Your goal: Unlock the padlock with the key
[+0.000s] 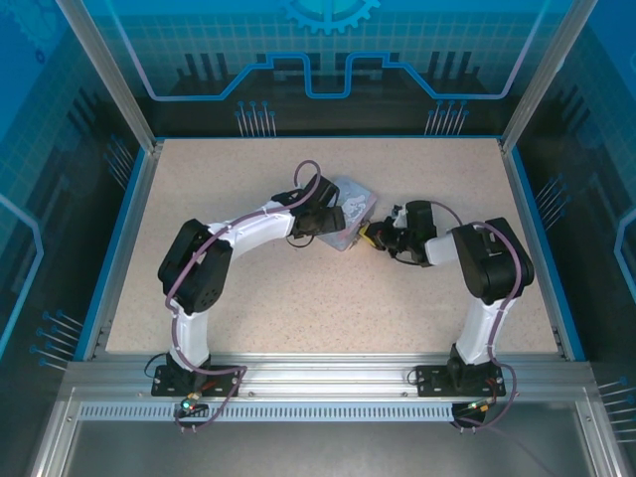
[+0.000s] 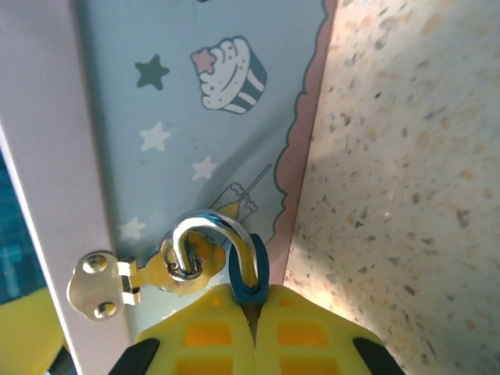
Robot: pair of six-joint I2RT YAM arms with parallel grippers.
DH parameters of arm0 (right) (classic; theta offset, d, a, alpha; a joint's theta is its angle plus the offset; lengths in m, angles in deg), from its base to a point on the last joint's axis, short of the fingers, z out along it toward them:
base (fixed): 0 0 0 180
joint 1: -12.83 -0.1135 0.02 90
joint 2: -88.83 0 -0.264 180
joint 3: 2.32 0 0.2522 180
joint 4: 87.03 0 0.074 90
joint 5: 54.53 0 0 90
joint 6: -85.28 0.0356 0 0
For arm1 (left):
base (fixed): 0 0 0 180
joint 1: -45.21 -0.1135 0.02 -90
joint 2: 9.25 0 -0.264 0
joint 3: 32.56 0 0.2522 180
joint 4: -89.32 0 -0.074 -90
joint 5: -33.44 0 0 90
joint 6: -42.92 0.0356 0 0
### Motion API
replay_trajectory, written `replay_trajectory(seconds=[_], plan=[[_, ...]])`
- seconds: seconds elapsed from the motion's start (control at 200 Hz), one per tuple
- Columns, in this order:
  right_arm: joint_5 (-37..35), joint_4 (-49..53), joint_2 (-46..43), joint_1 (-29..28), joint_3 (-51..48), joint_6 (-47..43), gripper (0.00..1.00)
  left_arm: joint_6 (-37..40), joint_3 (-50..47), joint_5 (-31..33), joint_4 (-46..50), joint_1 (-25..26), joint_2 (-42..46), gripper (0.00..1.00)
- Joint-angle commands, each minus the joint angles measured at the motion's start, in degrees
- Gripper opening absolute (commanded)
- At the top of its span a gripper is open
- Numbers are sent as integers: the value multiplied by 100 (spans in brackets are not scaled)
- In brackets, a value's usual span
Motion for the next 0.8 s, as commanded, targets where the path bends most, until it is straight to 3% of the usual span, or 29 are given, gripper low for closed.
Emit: replay_trajectory(seconds=[0.0,0.175,0.345,0.525,0.765,0.795], plan=[[-181,-314,268,355,41,644,0,129,-353,-19,825,40,-395,84],[-228,1916,87,387,872,-475,0,153,-361,-28,814,44,-448,83],[-561,3356,44,423,1655,-1288,0,175,-362,-29,825,40,-502,82],[-677,3803,62,522,1840,-1408,0,152,-372,-41,800,33,-503,82],[-697,3514,-264,882,936,-1367,0,188,-303,-176,747,41,-285,88],[-674,3426,-340,946,795,-1358,6,195,-303,-198,721,36,-223,90]])
